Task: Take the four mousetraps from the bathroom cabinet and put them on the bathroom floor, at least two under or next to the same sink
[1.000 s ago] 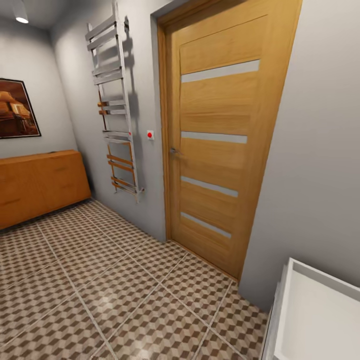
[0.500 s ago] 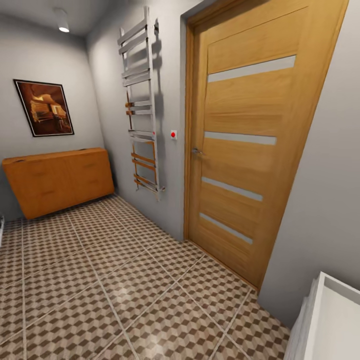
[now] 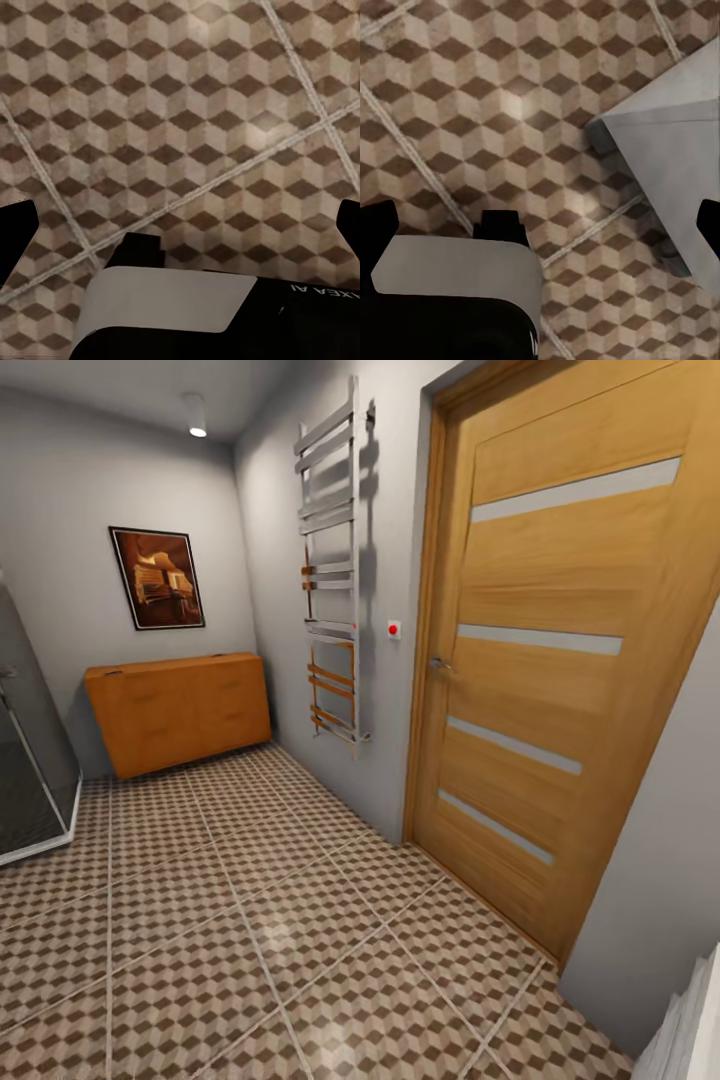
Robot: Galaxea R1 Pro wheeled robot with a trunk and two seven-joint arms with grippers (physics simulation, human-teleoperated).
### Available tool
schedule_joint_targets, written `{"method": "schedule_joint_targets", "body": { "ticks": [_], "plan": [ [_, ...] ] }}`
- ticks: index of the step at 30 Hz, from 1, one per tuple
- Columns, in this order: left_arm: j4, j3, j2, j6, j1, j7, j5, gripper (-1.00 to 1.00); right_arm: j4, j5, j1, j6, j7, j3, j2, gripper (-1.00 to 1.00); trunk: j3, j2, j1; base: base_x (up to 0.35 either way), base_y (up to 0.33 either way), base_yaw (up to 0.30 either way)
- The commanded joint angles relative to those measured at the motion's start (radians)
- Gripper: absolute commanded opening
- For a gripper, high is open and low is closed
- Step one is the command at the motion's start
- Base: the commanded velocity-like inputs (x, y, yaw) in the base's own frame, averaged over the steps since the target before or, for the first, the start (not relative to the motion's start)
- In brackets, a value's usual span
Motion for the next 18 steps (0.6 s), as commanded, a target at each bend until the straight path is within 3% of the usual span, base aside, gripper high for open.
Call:
{"method": "schedule_joint_targets", "body": {
  "ticks": [1,18],
  "plan": [
    [0.001,-0.009,0.0,-0.003,-0.001,0.003,0.009,1.0,0.003,0.01,-0.001,-0.005,-0.005,-0.003,0.0,1.0,-0.001,-0.001,0.0,0.0,0.0,0.279],
    [0.001,-0.009,0.0,-0.004,-0.001,0.003,0.008,1.0,0.003,0.01,-0.001,-0.005,-0.006,-0.003,0.0,1.0,-0.001,-0.001,0.0,0.0,0.0,0.279]
  ]
}}
